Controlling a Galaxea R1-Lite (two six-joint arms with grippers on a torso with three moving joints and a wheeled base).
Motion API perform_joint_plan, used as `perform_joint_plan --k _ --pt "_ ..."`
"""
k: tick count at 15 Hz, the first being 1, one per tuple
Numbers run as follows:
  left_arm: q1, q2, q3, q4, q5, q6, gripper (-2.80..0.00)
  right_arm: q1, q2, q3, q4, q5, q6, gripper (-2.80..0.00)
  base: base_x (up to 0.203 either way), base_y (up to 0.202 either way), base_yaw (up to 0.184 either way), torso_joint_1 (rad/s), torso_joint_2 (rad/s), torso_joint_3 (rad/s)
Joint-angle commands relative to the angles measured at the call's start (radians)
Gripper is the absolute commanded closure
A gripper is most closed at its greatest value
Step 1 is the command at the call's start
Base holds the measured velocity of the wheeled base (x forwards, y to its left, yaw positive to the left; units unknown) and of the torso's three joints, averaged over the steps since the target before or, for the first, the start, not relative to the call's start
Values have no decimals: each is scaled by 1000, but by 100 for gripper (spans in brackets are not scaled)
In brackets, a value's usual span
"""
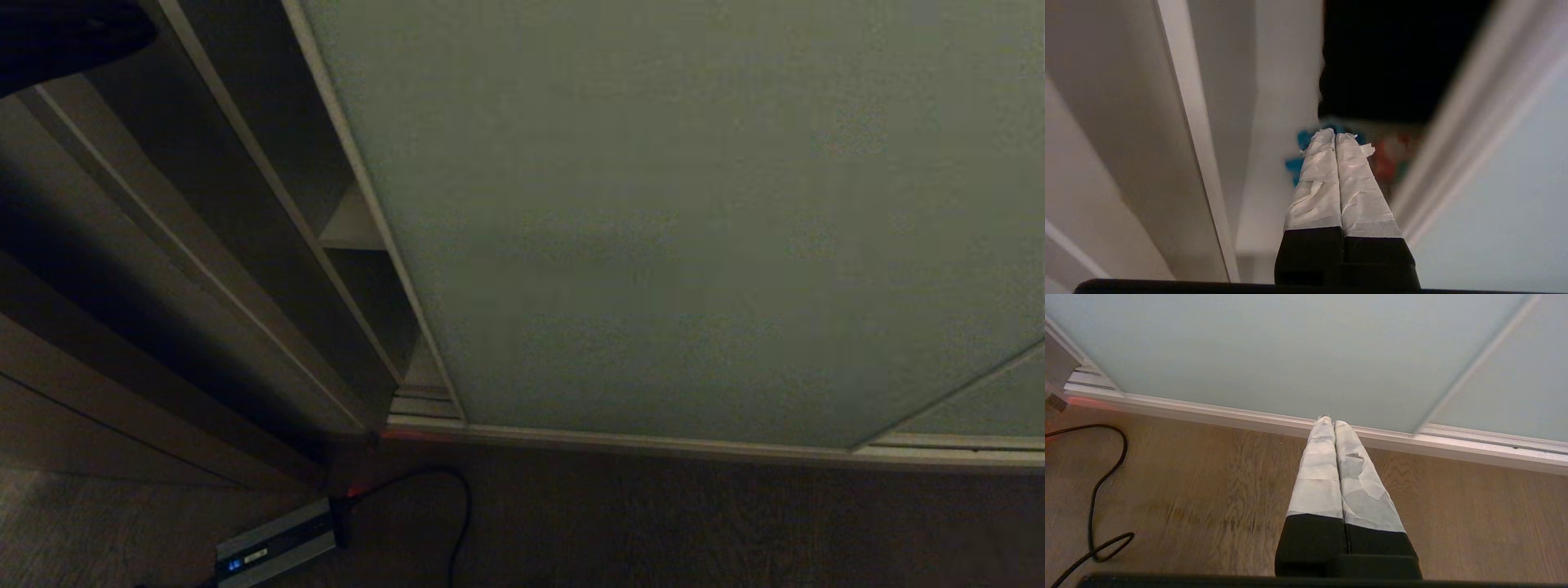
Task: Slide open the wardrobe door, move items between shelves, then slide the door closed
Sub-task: Open the door
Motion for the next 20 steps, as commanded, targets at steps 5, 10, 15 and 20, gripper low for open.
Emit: perform_joint_plan --k 5,10,15,20 --pt "-77 143 -119 35 14 -46 0 0 0 5 1 1 0 0 0 0 0 0 0 0" --pt "-288 291 -197 38 21 -38 0 0 0 5 0 1 0 0 0 0 0 0 0 0" --pt "-473 393 -230 28 39 -39 0 0 0 5 0 1 0 0 0 0 0 0 0 0" --pt "-569 538 -373 38 41 -28 0 0 0 5 0 1 0 0 0 0 0 0 0 0"
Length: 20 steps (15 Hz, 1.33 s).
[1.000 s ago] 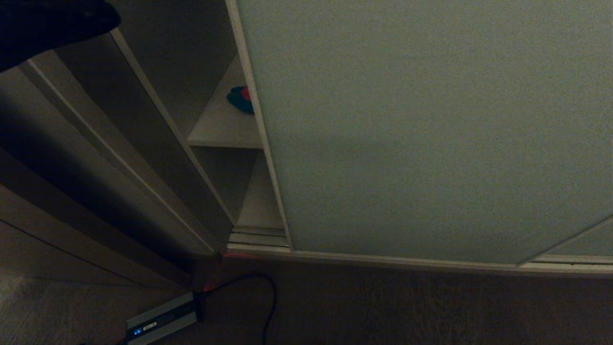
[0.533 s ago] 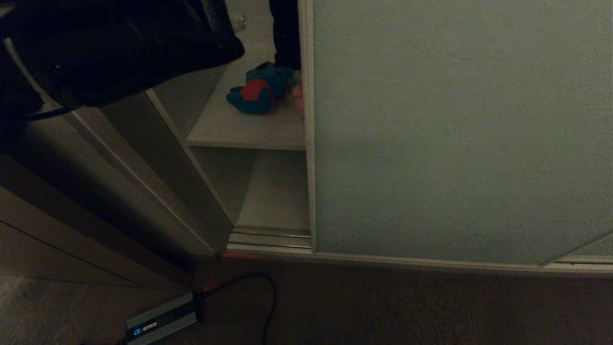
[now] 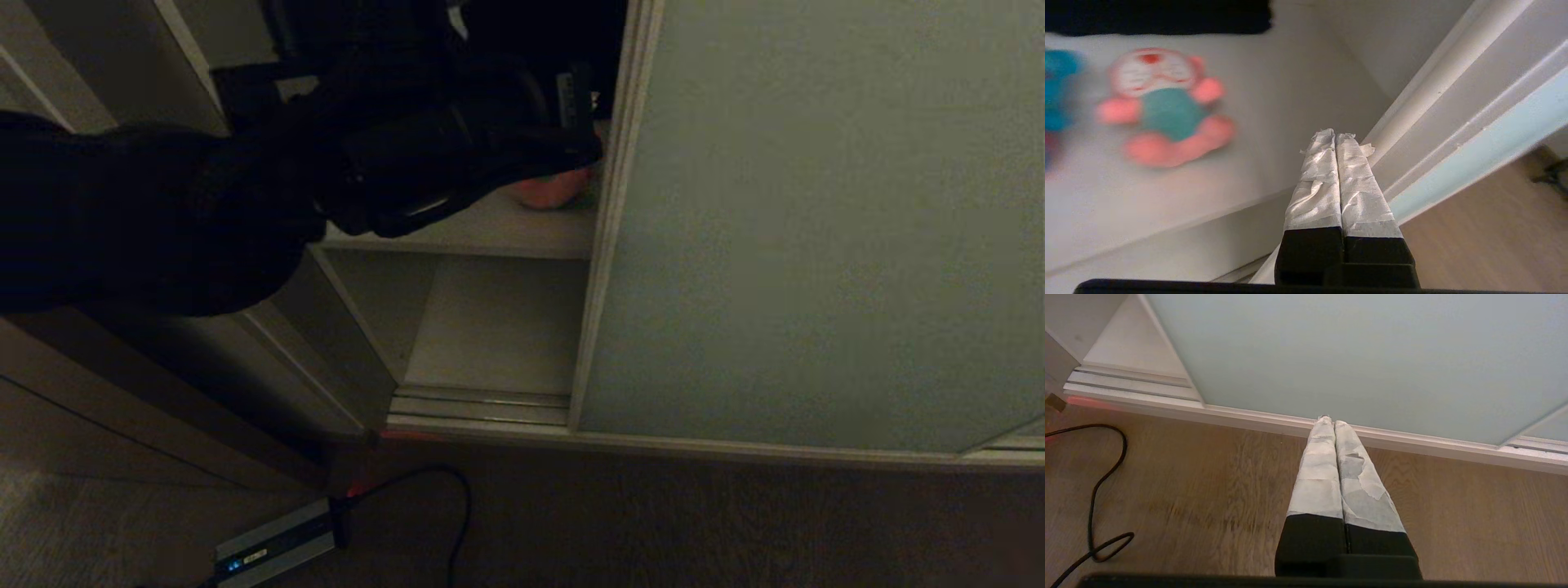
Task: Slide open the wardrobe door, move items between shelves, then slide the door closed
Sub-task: Open the door
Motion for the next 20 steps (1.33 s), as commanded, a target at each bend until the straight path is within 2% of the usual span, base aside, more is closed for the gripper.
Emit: perform_joint_plan --k 1,5,10,13,16,18,20 --pt "-30 96 -79 0 0 2 0 0 0 5 1 1 1 0 0 0 0 0 0 0" --pt "-67 171 -165 1 -1 3 0 0 0 5 0 1 -1 0 0 0 0 0 0 0" --pt "-134 273 -329 5 -6 -2 0 0 0 5 0 1 -1 0 0 0 0 0 0 0" --pt "-176 296 -332 14 -14 -1 0 0 0 4 0 1 -1 0 0 0 0 0 0 0" --pt "-180 291 -329 10 -3 -13 0 0 0 5 1 1 -1 0 0 0 0 0 0 0" --pt "-174 228 -299 13 37 -41 0 0 0 5 1 1 -1 0 0 0 0 0 0 0" --pt "-133 109 -217 28 83 -54 0 0 0 5 0 1 -1 0 0 0 0 0 0 0"
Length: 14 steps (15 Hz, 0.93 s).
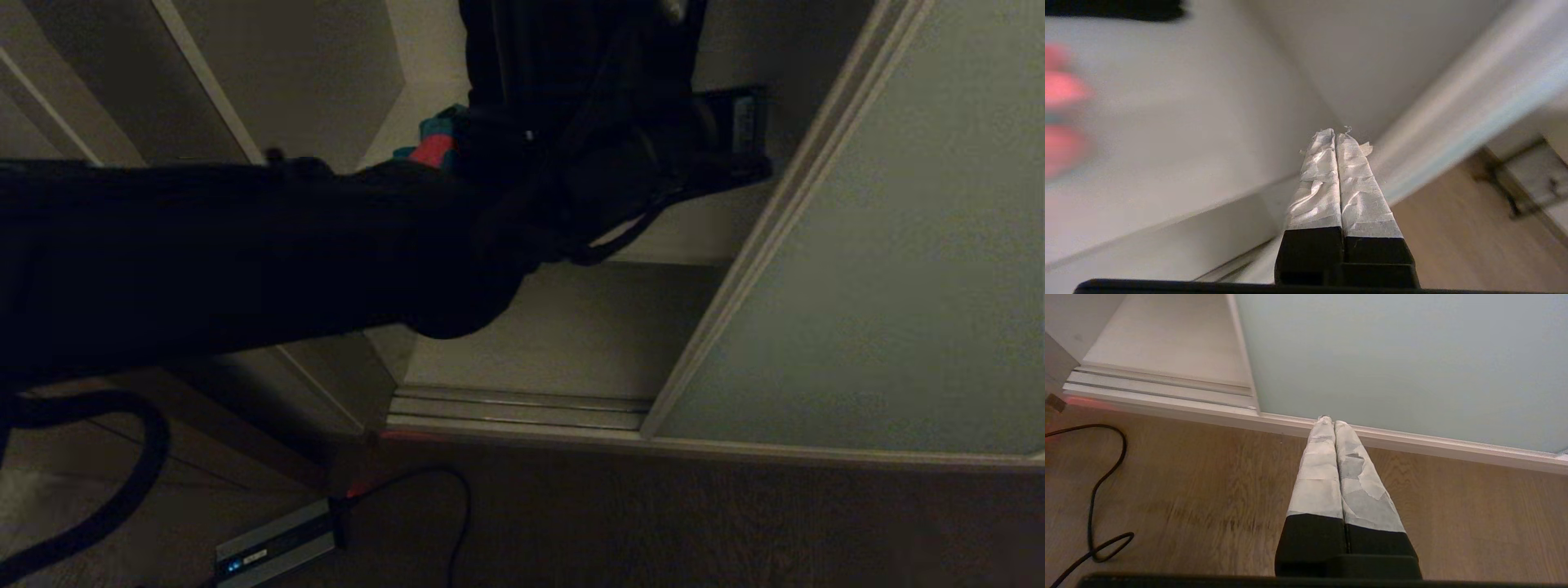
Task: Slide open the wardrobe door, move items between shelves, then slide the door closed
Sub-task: Open the door
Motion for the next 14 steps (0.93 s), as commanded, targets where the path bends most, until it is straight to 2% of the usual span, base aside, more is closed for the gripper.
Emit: perform_joint_plan --k 1,4,6,7,9,11,14 --pt "62 -182 113 15 34 -2 0 0 0 5 -1 0 -1 0 0 0 0 0 0 0" --pt "204 -424 344 84 73 33 0 0 0 4 -1 0 0 0 0 0 0 0 0 0" --pt "339 -642 563 142 79 70 0 0 0 5 1 0 -1 0 0 0 0 0 0 0" --pt "433 -761 677 168 72 88 0 0 0 3 0 0 -1 0 0 0 0 0 0 0" --pt "617 -993 876 225 24 114 0 0 0 5 0 0 -1 0 0 0 0 0 0 0" --pt "793 -1246 1092 283 -59 131 0 0 0 5 -1 0 -1 0 0 0 0 0 0 0" --pt "930 -1591 1426 341 -161 150 0 0 0 5 -1 0 -1 0 0 0 0 0 0 0"
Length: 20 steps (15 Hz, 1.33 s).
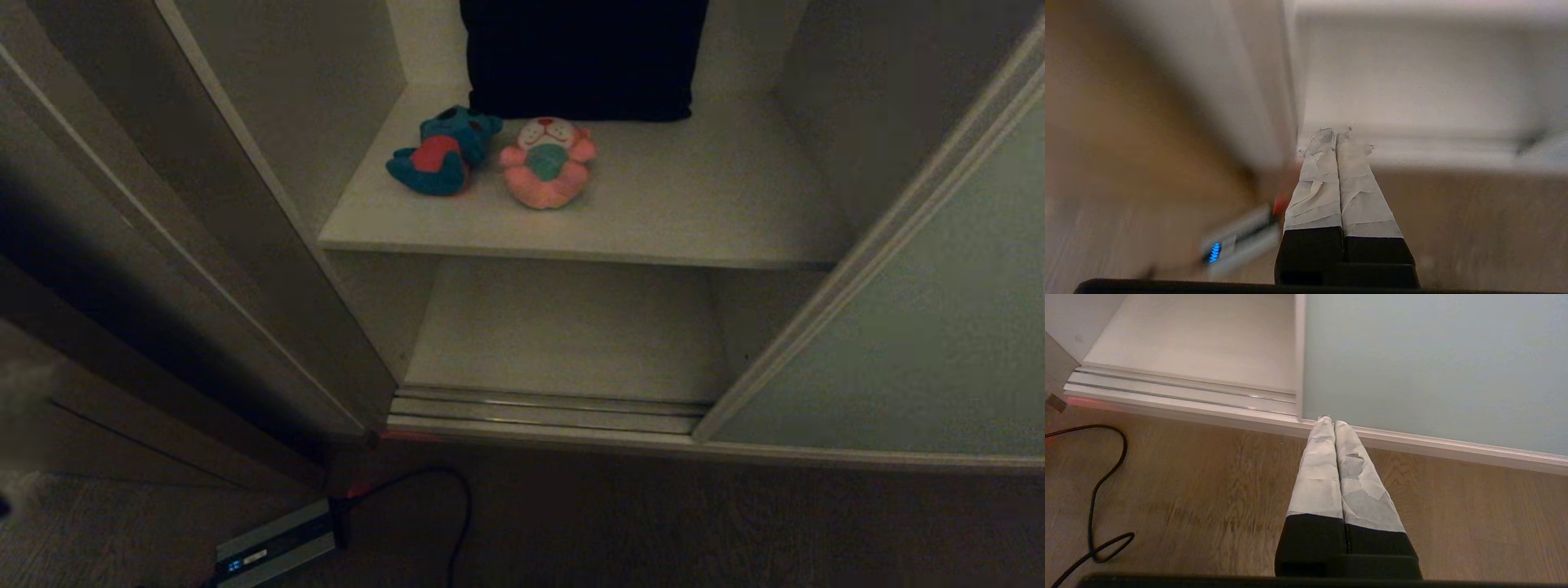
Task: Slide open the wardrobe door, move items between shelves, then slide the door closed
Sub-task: Open the door
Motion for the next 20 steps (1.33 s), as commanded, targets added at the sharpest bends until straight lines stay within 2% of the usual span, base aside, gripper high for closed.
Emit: perform_joint_plan --k 1,3,4,6,8,10,13,15,16,17,20 --pt "97 -363 284 17 -46 11 0 0 0 5 0 0 0 0 0 0 0 0 0 0" --pt "139 -417 440 22 -68 6 0 0 0 5 0 0 -1 0 0 0 0 0 0 0" --pt "150 -419 480 24 -80 7 0 0 0 5 0 0 -1 0 0 0 0 0 0 0" --pt "113 -416 493 14 -96 21 0 0 0 5 0 0 -1 0 0 0 0 0 0 0" --pt "111 -419 517 10 -126 85 0 0 0 5 0 0 -1 0 0 0 0 0 0 0" --pt "66 -446 535 -3 -124 78 0 0 -1 4 0 0 -1 0 0 0 0 0 0 0" --pt "49 -575 580 -6 -120 71 0 0 0 5 0 0 -1 0 0 0 0 0 0 0" --pt "44 -675 560 79 -103 91 0 0 0 5 1 0 -1 0 0 0 0 0 0 0" --pt "43 -702 546 104 -64 145 0 0 0 5 0 0 0 0 0 0 0 0 0 0" --pt "43 -701 507 115 -33 170 0 0 0 5 1 0 0 0 0 0 0 0 0 0" --pt "42 -551 306 119 -18 172 0 0 0 5 0 0 -1 0 0 0 0 0 0 0"
